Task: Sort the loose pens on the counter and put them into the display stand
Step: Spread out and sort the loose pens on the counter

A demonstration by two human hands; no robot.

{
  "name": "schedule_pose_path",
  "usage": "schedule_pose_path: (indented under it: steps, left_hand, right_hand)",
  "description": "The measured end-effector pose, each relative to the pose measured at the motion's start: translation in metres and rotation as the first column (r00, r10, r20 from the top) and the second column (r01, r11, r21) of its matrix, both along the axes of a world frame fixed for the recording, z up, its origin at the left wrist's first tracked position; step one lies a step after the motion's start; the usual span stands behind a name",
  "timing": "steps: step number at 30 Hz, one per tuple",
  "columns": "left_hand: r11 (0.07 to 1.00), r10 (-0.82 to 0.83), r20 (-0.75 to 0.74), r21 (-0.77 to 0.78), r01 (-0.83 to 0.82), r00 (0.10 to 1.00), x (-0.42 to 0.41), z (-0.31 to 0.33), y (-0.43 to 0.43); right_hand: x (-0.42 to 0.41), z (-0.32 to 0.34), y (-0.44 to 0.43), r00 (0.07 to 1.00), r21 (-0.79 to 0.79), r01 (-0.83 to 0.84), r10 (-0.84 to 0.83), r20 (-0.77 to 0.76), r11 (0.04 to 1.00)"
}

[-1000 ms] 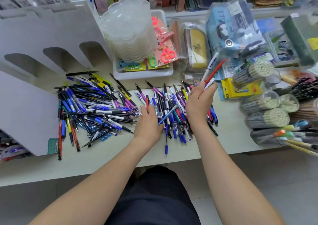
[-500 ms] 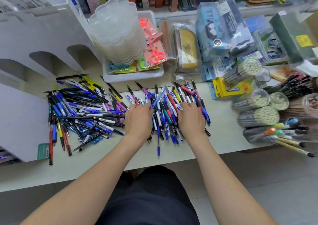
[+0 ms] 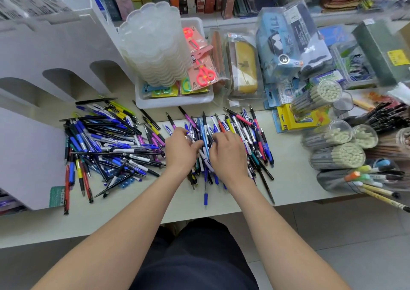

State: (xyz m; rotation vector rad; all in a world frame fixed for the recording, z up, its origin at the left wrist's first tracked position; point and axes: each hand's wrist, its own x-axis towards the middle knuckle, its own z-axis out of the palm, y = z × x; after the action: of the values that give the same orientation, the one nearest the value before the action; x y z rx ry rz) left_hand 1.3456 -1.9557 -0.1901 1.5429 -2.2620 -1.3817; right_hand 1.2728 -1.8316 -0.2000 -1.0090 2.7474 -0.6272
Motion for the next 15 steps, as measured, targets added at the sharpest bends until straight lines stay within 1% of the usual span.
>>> schedule_pose_path:
  steps: [2, 4, 7, 8, 10, 12, 14, 15]
  left_hand:
    - [1.000, -0.001, -0.047, 0.011, 0.002, 0.999, 0.000, 0.001, -0.009]
    - [0.999, -0.051, -0.042, -0.023, 0.050, 0.998, 0.004, 0.003, -0.017]
    - [0.975, -0.082, 0.029, -0.205, 0.086, 0.996, 0.017, 0.004, -0.030]
    - [0.968, -0.077, 0.046, -0.237, 0.086, 0.996, 0.023, 0.002, -0.033]
    - [0.969, -0.098, 0.100, -0.216, 0.118, 0.990, 0.033, -0.002, -0.038]
    - [0.975, -0.150, 0.170, -0.137, 0.174, 0.974, 0.038, -0.009, -0.041]
    - [0.978, -0.185, 0.200, -0.055, 0.200, 0.962, 0.038, -0.015, -0.042]
    - [0.978, -0.193, 0.201, -0.038, 0.205, 0.960, 0.037, -0.016, -0.041]
  right_hand:
    - [0.005, 0.000, -0.013, 0.997, 0.036, -0.078, 0.078, 0.009, 0.996]
    - [0.008, -0.001, -0.024, 0.996, 0.047, -0.090, 0.089, 0.014, 0.995]
    - [0.004, -0.001, -0.046, 0.995, 0.058, -0.103, 0.103, 0.009, 0.993]
    - [0.001, -0.001, -0.056, 0.992, 0.076, -0.128, 0.128, 0.003, 0.989]
    - [-0.007, -0.002, -0.074, 0.981, 0.138, -0.190, 0.192, -0.002, 0.972]
    - [-0.014, -0.002, -0.088, 0.965, 0.223, -0.246, 0.259, -0.031, 0.943]
    - [-0.019, -0.003, -0.095, 0.952, 0.302, -0.275, 0.303, -0.050, 0.913]
    - [-0.020, -0.004, -0.097, 0.950, 0.328, -0.273, 0.307, -0.055, 0.904]
